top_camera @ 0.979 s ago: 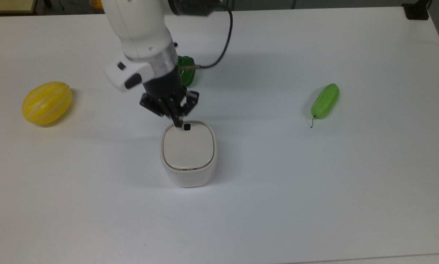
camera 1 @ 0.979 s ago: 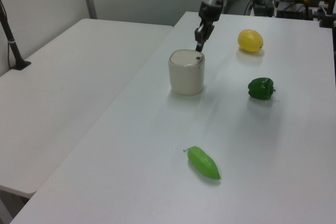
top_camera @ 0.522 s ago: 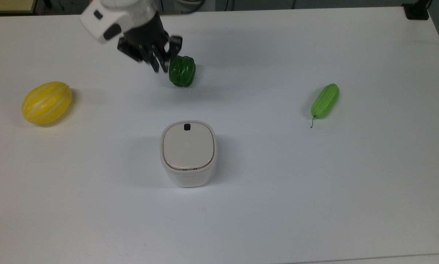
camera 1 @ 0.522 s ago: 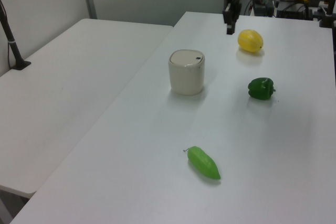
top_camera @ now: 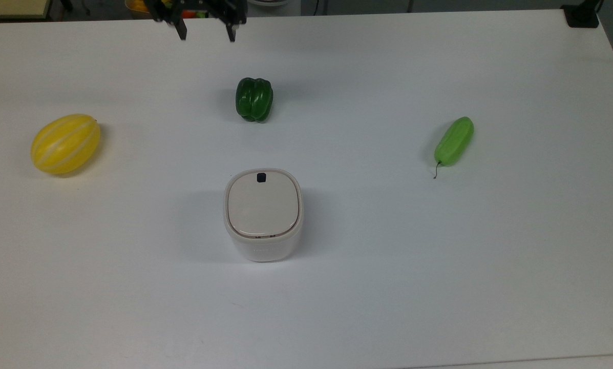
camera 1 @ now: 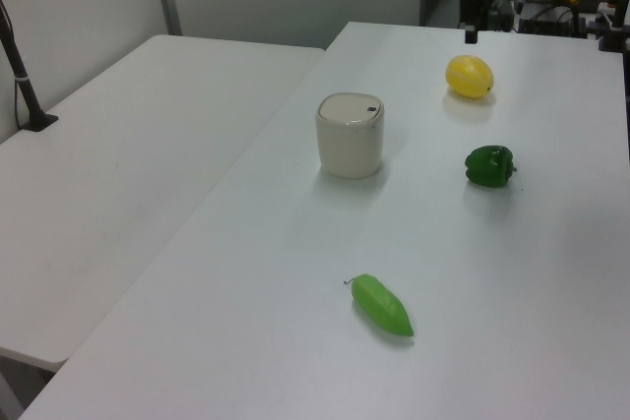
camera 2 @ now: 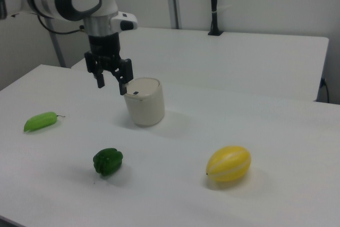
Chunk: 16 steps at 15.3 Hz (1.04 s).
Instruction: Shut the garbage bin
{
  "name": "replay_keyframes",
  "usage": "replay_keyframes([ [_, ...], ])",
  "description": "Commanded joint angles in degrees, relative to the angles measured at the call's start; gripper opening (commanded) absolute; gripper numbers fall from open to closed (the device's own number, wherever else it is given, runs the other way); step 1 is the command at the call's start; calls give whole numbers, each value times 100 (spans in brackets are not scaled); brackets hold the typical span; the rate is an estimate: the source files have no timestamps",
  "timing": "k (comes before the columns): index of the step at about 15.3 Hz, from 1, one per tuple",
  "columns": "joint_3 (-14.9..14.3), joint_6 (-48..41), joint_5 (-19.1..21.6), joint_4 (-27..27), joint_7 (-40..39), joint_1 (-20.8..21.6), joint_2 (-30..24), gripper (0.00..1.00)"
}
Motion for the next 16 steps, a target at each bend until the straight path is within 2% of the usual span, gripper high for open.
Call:
replay_keyframes([
  [1,9,133,-108,-936,-72,41,-813,100],
  [5,-9,2,-117,-964,-28,-47,-1008,100],
  [10,-35,-165,-117,-718,-89,-231,-955,100],
  [16,-44,-297,-64,-691,-54,-310,-964,100],
])
